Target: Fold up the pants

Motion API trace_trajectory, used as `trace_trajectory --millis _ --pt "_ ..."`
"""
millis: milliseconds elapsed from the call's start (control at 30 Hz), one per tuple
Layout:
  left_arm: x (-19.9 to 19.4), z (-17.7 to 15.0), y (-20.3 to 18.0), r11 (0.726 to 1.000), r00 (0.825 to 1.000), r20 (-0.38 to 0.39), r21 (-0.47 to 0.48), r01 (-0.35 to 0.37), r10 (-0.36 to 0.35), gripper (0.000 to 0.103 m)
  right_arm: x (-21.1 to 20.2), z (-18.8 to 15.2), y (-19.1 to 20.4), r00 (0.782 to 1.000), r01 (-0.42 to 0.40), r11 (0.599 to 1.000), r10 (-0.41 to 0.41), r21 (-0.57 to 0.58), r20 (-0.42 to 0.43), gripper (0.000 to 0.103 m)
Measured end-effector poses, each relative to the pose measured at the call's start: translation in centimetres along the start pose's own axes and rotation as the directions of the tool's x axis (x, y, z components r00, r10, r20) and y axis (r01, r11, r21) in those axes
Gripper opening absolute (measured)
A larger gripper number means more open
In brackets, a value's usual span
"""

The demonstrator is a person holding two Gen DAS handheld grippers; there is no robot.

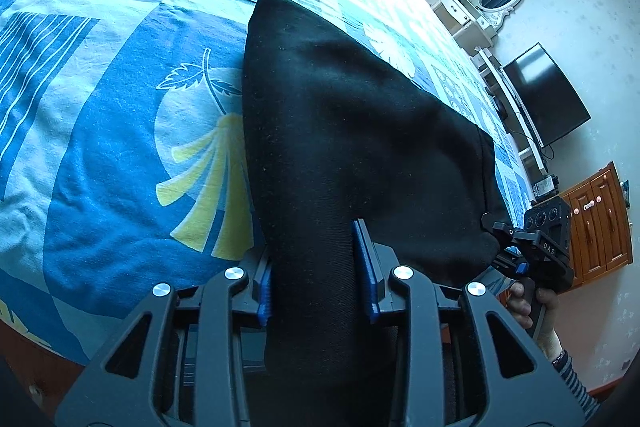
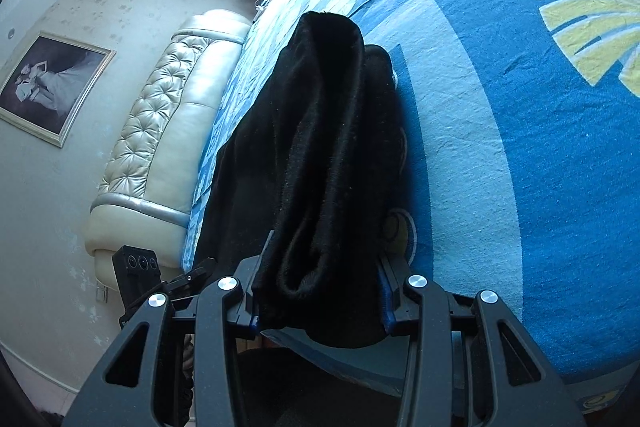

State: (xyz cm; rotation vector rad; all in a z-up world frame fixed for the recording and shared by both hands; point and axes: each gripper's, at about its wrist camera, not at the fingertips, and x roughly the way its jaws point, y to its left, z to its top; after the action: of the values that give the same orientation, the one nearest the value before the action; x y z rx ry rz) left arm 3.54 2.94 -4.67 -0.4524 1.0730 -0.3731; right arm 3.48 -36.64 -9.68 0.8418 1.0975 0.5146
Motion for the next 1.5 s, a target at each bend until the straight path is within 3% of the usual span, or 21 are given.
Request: trace_trajectory --millis 400,467,533,700,867,1000,1067,1133,1233,1333,1500 --pt "-0.5 -0.2 0.3 0.999 0.999 0.023 0.03 0.03 -0.031 0.041 -0.9 -0.2 -0.2 1.0 0.007 1.0 -0.007 -0.008 0.015 0.046" --pt "-1.4 -0.3 0.9 0.998 0.997 0.03 0.017 0.067 -0.068 0.044 -1.8 0.1 0.0 1.0 0.01 1.0 -0.01 -0.014 0.03 0.05" --pt "-2.4 0.1 1.8 0.995 0.994 0.047 -0.009 0.1 -0.1 0.056 -2.6 0.8 -0.2 0.999 0.007 1.0 -0.007 -0.011 0.052 0.058" --pt "-2.9 3.4 3.2 0.996 0.991 0.101 0.001 0.093 -0.093 0.061 -3.1 4.7 -0.2 0.992 0.005 1.0 -0.002 -0.019 0.125 0.065" --pt "0.8 8.0 4.2 0.986 0.985 0.041 -0.031 0.167 -0.165 0.062 -0.1 8.2 -0.2 0.997 0.029 0.999 -0.026 -0.038 0.071 0.068" --pt "3.8 10.7 4.2 0.986 0.986 -0.012 -0.023 0.166 -0.166 0.073 2.2 9.2 -0.9 0.999 0.019 1.0 -0.019 -0.009 0.029 0.069" --pt "5.2 11.3 4.5 0.986 0.986 -0.044 -0.041 0.162 -0.164 0.073 2.8 9.0 -0.8 1.0 -0.008 1.0 0.008 -0.019 0.018 0.069" --pt "6.5 11.4 4.6 0.987 0.984 -0.077 -0.054 0.154 -0.158 0.059 3.4 8.7 -0.2 0.999 0.033 0.997 -0.033 -0.063 0.006 0.063" --pt "6.7 11.2 3.8 0.992 0.989 -0.067 -0.004 0.128 -0.128 0.035 3.4 8.3 -0.1 1.0 0.02 0.997 -0.02 -0.07 0.013 0.039" --pt "6.2 11.5 3.5 0.994 0.993 -0.049 0.003 0.111 -0.111 0.025 3.0 8.4 0.6 0.999 0.015 0.996 -0.012 -0.086 0.036 0.033" --pt "5.3 13.8 1.5 0.996 1.0 0.014 0.092 0.02 -0.021 0.022 3.3 10.3 2.1 0.997 -0.007 0.993 0.015 -0.115 0.072 0.031"
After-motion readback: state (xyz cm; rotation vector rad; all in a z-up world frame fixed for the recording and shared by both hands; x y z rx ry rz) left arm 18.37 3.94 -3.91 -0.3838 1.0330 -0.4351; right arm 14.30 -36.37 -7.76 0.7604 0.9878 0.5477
